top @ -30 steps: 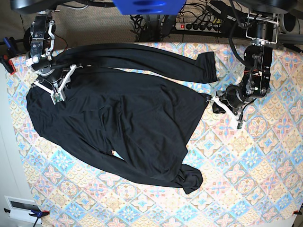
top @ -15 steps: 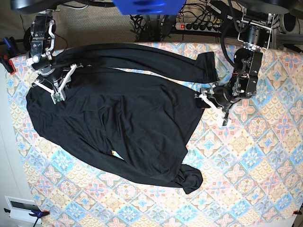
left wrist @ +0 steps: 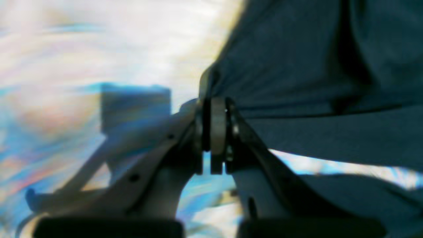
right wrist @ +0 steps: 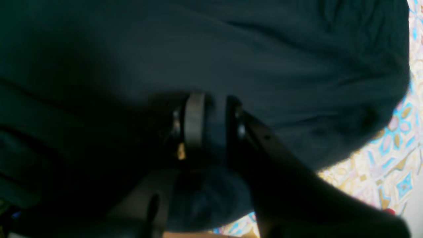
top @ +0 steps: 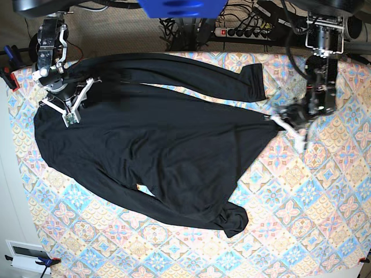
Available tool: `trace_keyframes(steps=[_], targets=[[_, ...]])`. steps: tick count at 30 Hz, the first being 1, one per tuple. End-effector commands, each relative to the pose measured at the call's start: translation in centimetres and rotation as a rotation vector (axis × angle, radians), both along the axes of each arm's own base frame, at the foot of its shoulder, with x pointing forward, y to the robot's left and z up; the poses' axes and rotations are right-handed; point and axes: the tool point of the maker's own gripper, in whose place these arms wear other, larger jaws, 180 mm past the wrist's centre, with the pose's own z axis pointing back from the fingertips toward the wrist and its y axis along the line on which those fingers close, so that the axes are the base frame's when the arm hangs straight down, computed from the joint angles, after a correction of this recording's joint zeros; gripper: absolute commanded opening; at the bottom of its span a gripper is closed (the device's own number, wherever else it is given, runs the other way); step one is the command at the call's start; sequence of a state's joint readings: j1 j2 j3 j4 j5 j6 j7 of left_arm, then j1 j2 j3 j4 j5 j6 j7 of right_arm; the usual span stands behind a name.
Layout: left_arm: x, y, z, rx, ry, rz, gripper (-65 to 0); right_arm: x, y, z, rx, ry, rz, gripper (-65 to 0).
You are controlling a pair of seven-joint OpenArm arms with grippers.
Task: Layout the t-shirt on the table in an organized manner, then fold the t-shirt properly
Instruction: 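Grasp the shirt body with the left gripper and pull it along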
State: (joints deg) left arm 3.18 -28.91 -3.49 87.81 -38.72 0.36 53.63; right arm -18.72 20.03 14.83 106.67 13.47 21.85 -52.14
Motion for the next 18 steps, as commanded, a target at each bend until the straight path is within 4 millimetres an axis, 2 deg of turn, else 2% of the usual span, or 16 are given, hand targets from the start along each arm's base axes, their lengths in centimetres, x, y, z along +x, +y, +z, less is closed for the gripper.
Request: trace_keyframes(steps=[1,3,6,10,14,18], targets=[[0.4,2.3,1.2,0.027,-0.036,0.046,-65.0,0.7,-0.4,1.1,-0.011,-0.039,0.004,-54.3],[-0.6,4.5,1.4,0.035,-0.037,0.114,-65.0,0.8,-0.4,1.1,-0.011,-0.042,0.004,-54.3],[-2.1,6.2,1.7,0.052,-0.041,0.157,-65.0,0.9,-0.4,1.1,-0.011,-0.041,0.002,-54.3],[-3.8,6.9,1.5,0.065,-0.023,0.172,-65.0,1.1,0.4,0.9,0.000,-0.038,0.024,-54.3],[-4.1,7.2,1.2,0.100,-0.011,0.168,-64.9,3.8,2.6,2.0,0.017,-0.090,0.083,-54.1],[-4.0,8.3,1.4,0.165,-0.011,0.167,-61.1,4.7,2.1,1.8,0.020,-0.089,0.067,-54.1]])
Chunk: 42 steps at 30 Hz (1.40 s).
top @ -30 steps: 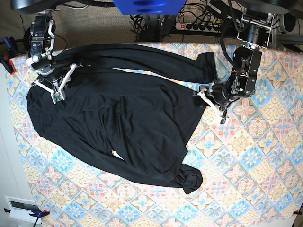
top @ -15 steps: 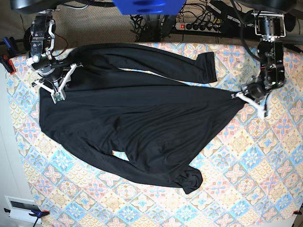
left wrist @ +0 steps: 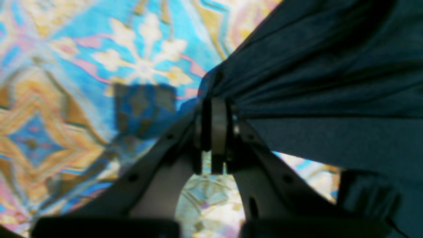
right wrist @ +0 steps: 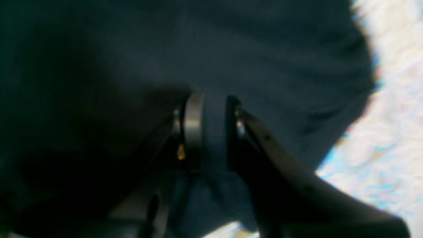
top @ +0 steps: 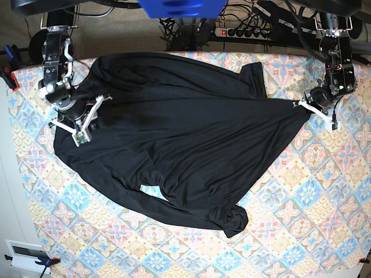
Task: Layout the t-shirt on the table in an organized manner, then fold the t-shirt properly
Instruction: 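Grasp the shirt body with the left gripper and pull it along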
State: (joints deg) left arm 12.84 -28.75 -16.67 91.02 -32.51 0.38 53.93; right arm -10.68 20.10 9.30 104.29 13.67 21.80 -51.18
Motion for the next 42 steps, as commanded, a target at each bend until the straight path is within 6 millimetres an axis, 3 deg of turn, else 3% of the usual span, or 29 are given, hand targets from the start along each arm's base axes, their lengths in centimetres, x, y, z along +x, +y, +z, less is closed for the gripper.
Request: trace_keyframes(steps=[1,6,9,14,18,21,24,28,32,38,42], targets=[[1.4,1.1,1.7,0.040,-0.051,0.001,-59.5,0.6,-0.8,0.6,-0.015,-0.015,-0.012,-54.1],[3.0,1.1,2.9,0.037,-0.090,0.001,-49.2,4.2,-1.4,2.6,-0.009,-0.085,-0.033,-54.1],[3.3,0.6,3.2,0.016,-0.055,-0.010,-39.9,4.7,-2.0,2.3,-0.009,-0.076,-0.045,-54.1],[5.5,-1.3,6.6,-0.056,-0.112,-0.062,-26.7,5.5,-3.3,2.4,-0.006,-0.079,-0.085,-54.1],[8.9,-0.9,10.3,-0.070,-0.285,-0.030,-27.9,5.4,-3.6,2.3,-0.005,-0.077,-0.094,-54.1],[12.7,-3.7,11.7,-0.129,-0.361,-0.059,-28.8,5.4,-3.5,2.3,-0.004,-0.077,-0.094,-54.1],[16.9,-7.0,11.9,-0.209,-0.374,-0.083,-28.9,5.5,-3.6,2.5,-0.005,-0.082,-0.095,-54.1],[21.8,-10.7,10.9,-0.193,-0.379,-0.106,-28.9,5.3,-3.4,2.4,-0.006,-0.080,-0.090,-54.1],[25.3,-14.7,8.4,-0.095,-0.381,-0.163,-28.9,5.3,-3.4,2.8,-0.008,-0.090,-0.090,-54.1],[26.9,-18.6,3.5,0.022,-0.360,-0.250,-28.9,4.8,-2.9,3.4,-0.017,-0.106,-0.071,-54.1],[26.5,-19.4,0.9,0.087,-0.364,-0.288,-28.9,4.6,-3.0,3.3,-0.021,-0.095,-0.074,-54.1]])
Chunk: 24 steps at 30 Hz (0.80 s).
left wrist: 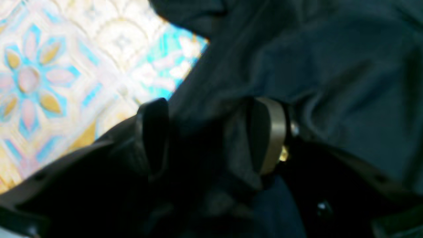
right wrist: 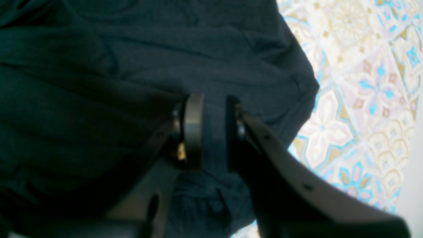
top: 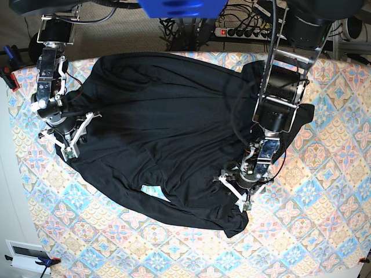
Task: Layout the t-shirt on the table in an organized manner, then fold the t-shirt properly
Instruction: 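Grasp the shirt body with the left gripper and pull it along, then grasp the shirt edges with both grippers and spread them apart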
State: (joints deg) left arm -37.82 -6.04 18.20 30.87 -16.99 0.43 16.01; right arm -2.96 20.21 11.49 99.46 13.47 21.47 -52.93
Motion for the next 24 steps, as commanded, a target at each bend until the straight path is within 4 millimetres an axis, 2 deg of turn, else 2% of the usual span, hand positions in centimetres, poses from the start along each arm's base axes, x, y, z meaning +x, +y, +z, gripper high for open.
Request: trace_keyframes(steps=[1,6,8,10,13,15,17,19,24], targets=[[1.5,0.3,1.8,0.004,-0.044,0.008,-28.9,0.8,-0.6,1.5,-0.020,-0.041,0.002,-54.1],[1.3,1.0,1.0,0.050,-0.050,0.003,-29.1,0.7,-0.6,1.5,-0.022,-0.032,0.000,-54.1],[1.2,1.1,0.9,0.062,-0.049,-0.003,-31.3,0.7,-0.6,1.4,-0.022,-0.029,-0.001,-54.1],[1.2,1.4,0.9,0.065,-0.049,0.000,-38.2,0.7,-0.6,1.4,-0.022,-0.029,-0.001,-54.1],[1.6,2.1,1.4,0.070,-0.065,0.012,-54.9,0.7,-0.6,1.4,-0.022,-0.029,-0.001,-54.1],[1.7,3.9,1.7,0.085,-0.069,0.037,-65.0,0.7,-0.5,1.4,-0.022,-0.028,0.002,-54.1],[2.6,6.0,3.1,0.115,-0.095,0.080,-65.0,0.7,-0.4,1.6,-0.023,-0.033,0.006,-54.1],[3.0,9.0,4.2,0.144,-0.123,0.161,-62.2,0.9,-0.2,2.0,-0.024,-0.046,0.011,-54.1],[2.4,18.7,7.3,0.200,-0.226,0.398,-61.7,1.0,0.2,2.7,-0.030,-0.065,0.023,-54.1]])
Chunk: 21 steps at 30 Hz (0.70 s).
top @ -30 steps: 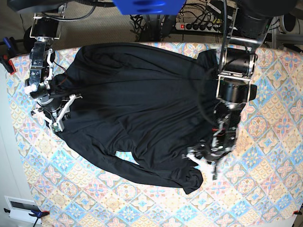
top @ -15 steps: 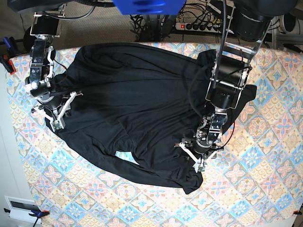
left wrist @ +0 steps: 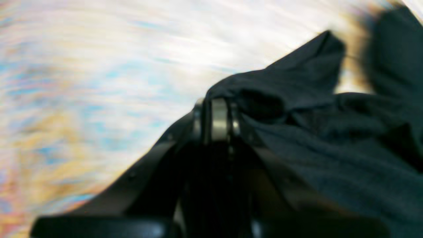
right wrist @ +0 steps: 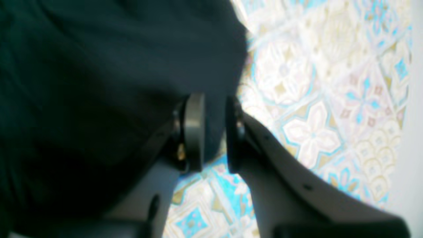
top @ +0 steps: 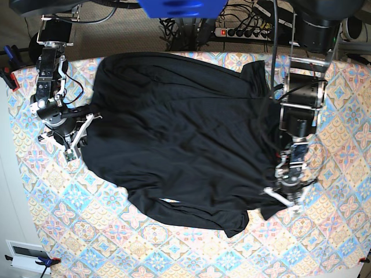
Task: Layout the t-shirt on the table in an organized manner, then fold the t-shirt properly
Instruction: 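Grasp the shirt edges with both grippers and spread them apart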
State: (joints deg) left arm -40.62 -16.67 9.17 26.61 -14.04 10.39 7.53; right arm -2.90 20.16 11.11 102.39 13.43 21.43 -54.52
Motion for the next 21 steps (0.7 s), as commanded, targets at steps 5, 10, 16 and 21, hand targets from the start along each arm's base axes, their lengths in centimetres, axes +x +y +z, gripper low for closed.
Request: trace_keyframes(steps=[5,10,16,21], targets=[[0.6,6.9,5.3,0.057,-0.107,0.104,-61.5,0.8,-0.3,1.4,-0.013,-0.045,0.008,-54.1],[-0.2,9.5,6.1,0.089,-0.108,0.135,-61.4,1.0,0.5,1.1,-0.010,-0.036,0.031,-54.1],[-1.3,9.1,4.0,0.031,0.003,0.153,-50.9,1.4,3.4,-1.8,0.003,0.046,0.120,-51.1],[-2.6,8.5,1.8,-0.032,0.088,0.167,-34.3,5.3,5.7,-0.9,-0.003,0.028,0.187,-44.4]])
